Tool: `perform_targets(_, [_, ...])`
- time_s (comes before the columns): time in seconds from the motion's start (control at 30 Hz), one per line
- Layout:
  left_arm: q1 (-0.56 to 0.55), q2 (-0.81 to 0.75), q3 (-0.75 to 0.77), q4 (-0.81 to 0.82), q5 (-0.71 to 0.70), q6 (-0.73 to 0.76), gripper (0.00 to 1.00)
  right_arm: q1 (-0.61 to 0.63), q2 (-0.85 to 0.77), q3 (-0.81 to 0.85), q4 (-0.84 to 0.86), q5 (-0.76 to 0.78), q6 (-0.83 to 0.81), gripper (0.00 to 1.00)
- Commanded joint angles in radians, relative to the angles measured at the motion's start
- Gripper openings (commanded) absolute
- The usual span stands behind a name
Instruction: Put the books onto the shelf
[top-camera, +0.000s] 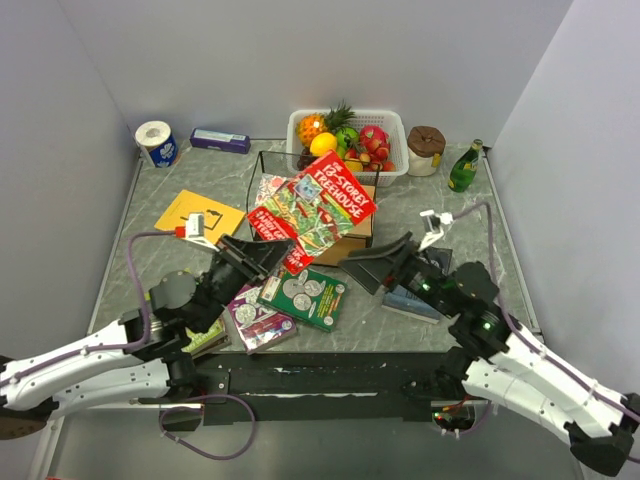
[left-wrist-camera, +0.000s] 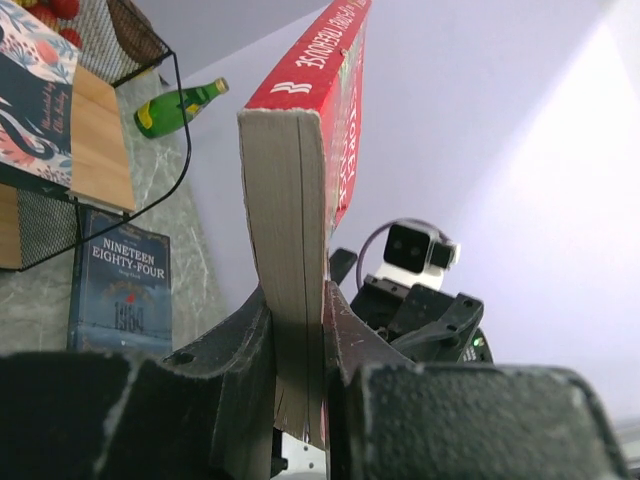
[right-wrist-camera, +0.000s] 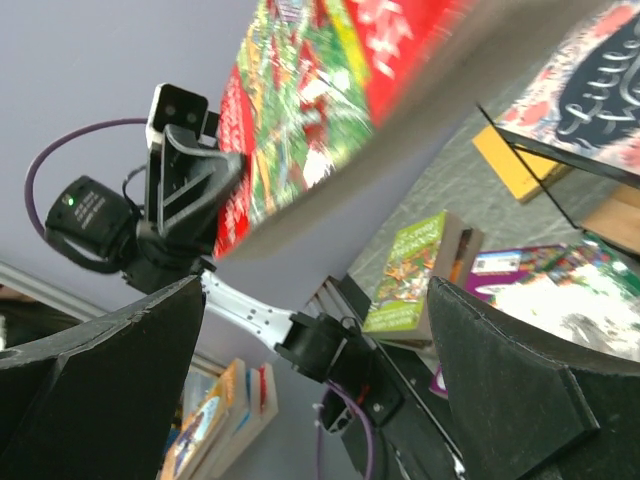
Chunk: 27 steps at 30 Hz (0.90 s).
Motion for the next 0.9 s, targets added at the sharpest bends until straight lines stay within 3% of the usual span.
perform_targets(0.0, [-0.004,0.029,0.058,0.165,0.051,0.018,0.01,0.006,0.091,0.058,0.213,-0.040,0.026,0.99])
perform_targets(0.27, [-0.006,0.015,0.004,0.254,0.093,-0.005,0.01,0.005,0.199,0.071,0.278,-0.036,0.058,0.99])
perform_targets(0.37, [-0.004,0.015,-0.012,0.295,0.116,-0.005,0.01,0.005,0.205,0.025,0.369,-0.004,0.089,0.99])
perform_targets(0.53, [-0.004,0.029,-0.035,0.319,0.136,-0.021,0.02,0.005,0.246,-0.043,0.670,0.055,0.150,0.99])
perform_targets(0.67, [-0.004,0.048,-0.050,0.329,0.165,-0.043,0.02,0.003,0.312,-0.005,0.703,0.047,0.170,0.97])
perform_targets(0.73, [-0.006,0.050,-0.056,0.331,0.171,-0.049,0.02,0.003,0.338,-0.004,0.722,0.046,0.174,0.92])
perform_targets(0.83, [-0.004,0.047,-0.053,0.291,0.171,-0.051,0.02,0.003,0.334,-0.031,0.766,0.046,0.168,0.63])
perform_targets(0.87, [-0.004,0.036,-0.050,0.271,0.165,-0.049,0.04,0.003,0.325,-0.031,0.726,0.043,0.159,0.48])
